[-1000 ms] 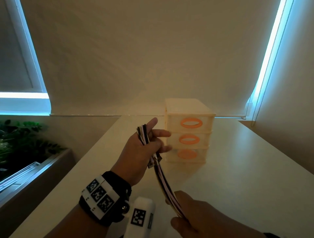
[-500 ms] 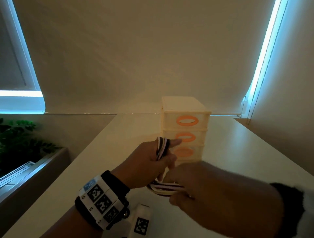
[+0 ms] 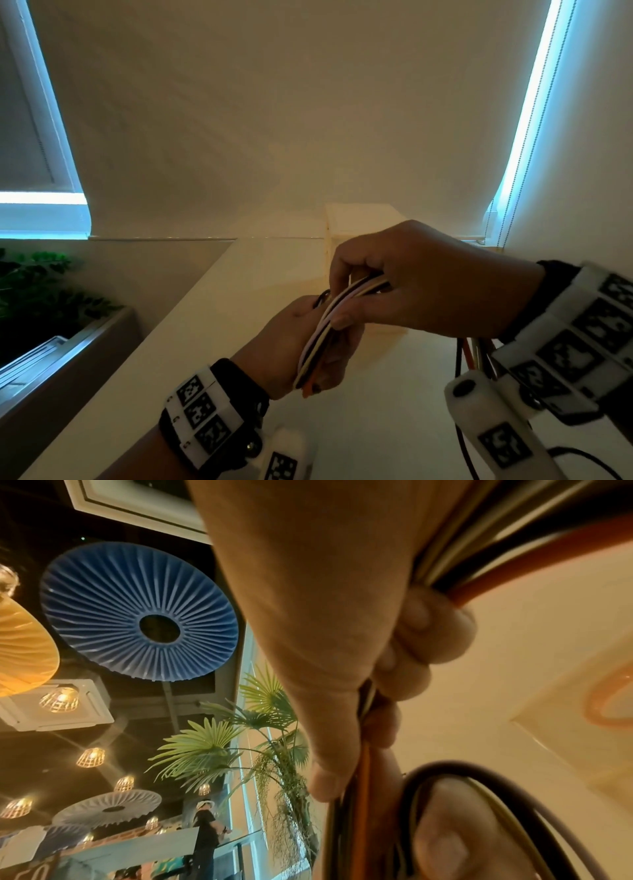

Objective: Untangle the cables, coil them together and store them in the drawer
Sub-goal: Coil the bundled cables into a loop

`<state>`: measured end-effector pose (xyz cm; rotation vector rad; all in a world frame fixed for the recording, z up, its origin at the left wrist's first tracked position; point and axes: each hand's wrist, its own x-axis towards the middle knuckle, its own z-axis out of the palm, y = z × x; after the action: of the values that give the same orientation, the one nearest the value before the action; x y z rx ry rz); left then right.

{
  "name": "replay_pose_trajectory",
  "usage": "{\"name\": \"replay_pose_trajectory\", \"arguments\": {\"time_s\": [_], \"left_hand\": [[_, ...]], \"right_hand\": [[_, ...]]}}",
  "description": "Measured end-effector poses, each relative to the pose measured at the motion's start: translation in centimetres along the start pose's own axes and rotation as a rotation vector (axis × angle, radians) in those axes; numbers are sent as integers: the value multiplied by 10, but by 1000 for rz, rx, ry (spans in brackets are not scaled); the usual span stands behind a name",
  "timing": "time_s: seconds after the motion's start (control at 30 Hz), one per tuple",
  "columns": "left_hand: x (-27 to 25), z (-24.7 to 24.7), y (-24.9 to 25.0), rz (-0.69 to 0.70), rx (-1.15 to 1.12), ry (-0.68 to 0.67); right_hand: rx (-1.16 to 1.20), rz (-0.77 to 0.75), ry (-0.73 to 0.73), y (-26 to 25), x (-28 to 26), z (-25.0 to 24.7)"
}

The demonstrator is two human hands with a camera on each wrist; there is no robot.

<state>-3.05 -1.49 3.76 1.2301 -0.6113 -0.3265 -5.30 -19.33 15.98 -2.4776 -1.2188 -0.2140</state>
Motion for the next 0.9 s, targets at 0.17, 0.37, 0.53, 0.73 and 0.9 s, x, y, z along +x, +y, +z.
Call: {"name": "replay_pose_trajectory", "arguments": {"time_s": [0.17,0.37,0.53,0.73,0.9], "left_hand": [[3,-2,-4,-56,-292,-172],[-4,6,-4,-1,-311,-242],[-5,22,-6,13,-404,-291],[-7,22,2,93,-497,-232],[-6,17,4,148,-504,-200]], "right_hand": [[77,-20,16,8,11,-3],[206,-3,77,29,21,10],[360,27,173,45,22,28],[494,-45,200,48,21,57],[613,-51,101,48,22,59]]}}
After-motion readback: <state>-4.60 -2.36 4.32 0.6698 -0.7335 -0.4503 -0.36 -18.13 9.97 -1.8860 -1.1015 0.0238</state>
